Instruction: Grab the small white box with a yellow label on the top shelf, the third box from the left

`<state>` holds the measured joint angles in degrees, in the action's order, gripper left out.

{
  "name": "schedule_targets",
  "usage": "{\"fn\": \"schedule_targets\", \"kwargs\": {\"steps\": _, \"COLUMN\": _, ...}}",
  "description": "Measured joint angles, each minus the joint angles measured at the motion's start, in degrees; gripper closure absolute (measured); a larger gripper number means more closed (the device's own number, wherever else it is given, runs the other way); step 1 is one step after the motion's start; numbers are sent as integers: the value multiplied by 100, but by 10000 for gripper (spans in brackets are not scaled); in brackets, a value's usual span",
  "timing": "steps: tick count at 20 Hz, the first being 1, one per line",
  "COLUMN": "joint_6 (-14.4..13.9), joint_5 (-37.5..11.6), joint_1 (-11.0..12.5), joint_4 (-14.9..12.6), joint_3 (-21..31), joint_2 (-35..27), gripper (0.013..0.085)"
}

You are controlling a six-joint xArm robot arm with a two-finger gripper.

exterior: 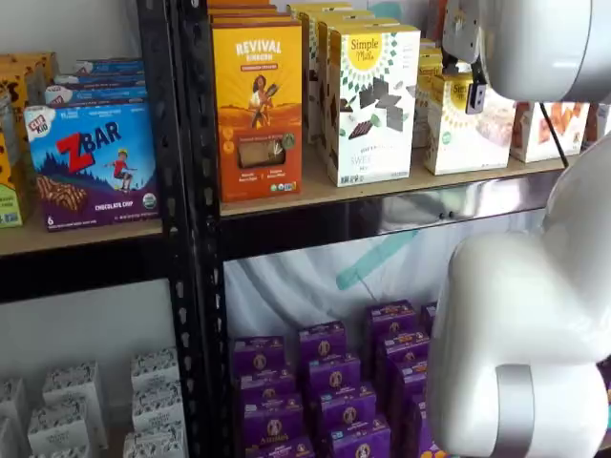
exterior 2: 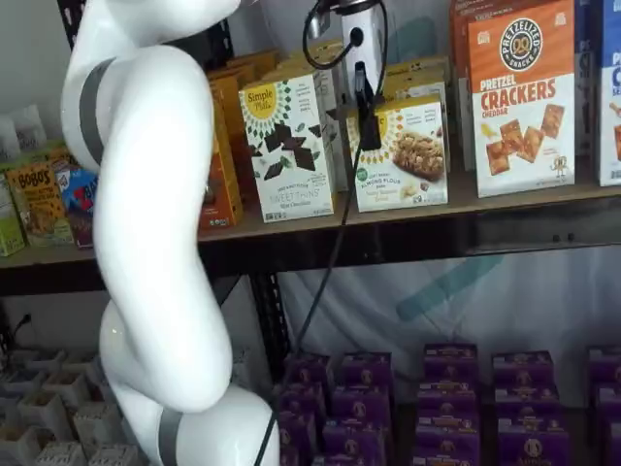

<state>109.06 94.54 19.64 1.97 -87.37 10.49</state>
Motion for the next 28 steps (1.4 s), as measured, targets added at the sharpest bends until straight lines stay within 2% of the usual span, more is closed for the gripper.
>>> {"fn": "schedule_targets", "kwargs": {"steps": 3, "joint_6": -3, "joint_5": -28, "joint_1": -5, "joint_4": 2, "joint_3": 27, "joint_2": 15, "gripper": 290}}
{"fn": "schedule_targets", "kwargs": {"steps": 4, "joint_6": -3, "joint_5": -30, "joint_1": -5, "joint_4": 8, "joint_3": 31, "joint_2": 17, "gripper": 330}}
{"fn": "schedule_targets", "kwargs": {"steps": 10, "joint_6": -3, "joint_5": -51, "joint_1": -3, "joint_4": 28, "joint_3": 55, "joint_2": 32, "gripper": 330}}
{"fn": "schedule_targets", "kwargs": {"steps": 11, "joint_6": -3, "joint_5": -53, "joint_1": -1, "joint_4": 37, "joint_3": 60, "joint_2": 36, "gripper": 370}}
{"fn": "schedule_targets", "kwargs": {"steps": 14, "joint_6": -1, "joint_5": -68, "joint_1": 5, "joint_4": 67, "joint_3": 81, "joint_2": 52, "gripper": 410}}
{"fn": "schedule_targets", "kwargs": {"steps": 16, "joint_6": 4, "joint_5": -72, "joint_1": 12, "joint_4": 86, "joint_3": 90, "joint_2": 61, "gripper": 490}}
{"fn": "schedule_targets", "kwargs": {"steps": 21, "joint_6": 8, "joint_5": -71, "joint_1": 18, "joint_4": 99, "joint_3": 103, "joint_2": 80, "gripper": 490}}
{"fn": "schedule_targets", "kwargs": {"steps": 23, "joint_6": 13, "joint_5": -68, "joint_1": 26, "joint_4": 120, "joint_3": 108, "joint_2": 89, "gripper": 570}}
{"fn": "schedule_targets", "kwargs": {"steps": 24, "joint_6": 14, "joint_5": -69, "joint_1": 28, "joint_4": 127, "joint_3": 110, "joint_2": 93, "gripper": 570}}
{"fn": "schedule_targets", "kwargs": {"steps": 25, "joint_6": 17, "joint_5": -63, "joint_1": 34, "joint_4": 143, "joint_3": 109, "joint_2": 96, "gripper": 610}}
{"fn": "schedule_targets", "kwargs": {"steps": 28, "joint_6": 24, "joint_5": -58, "joint_1": 43, "joint_4": 160, "joint_3": 103, "joint_2": 99, "gripper": 610}}
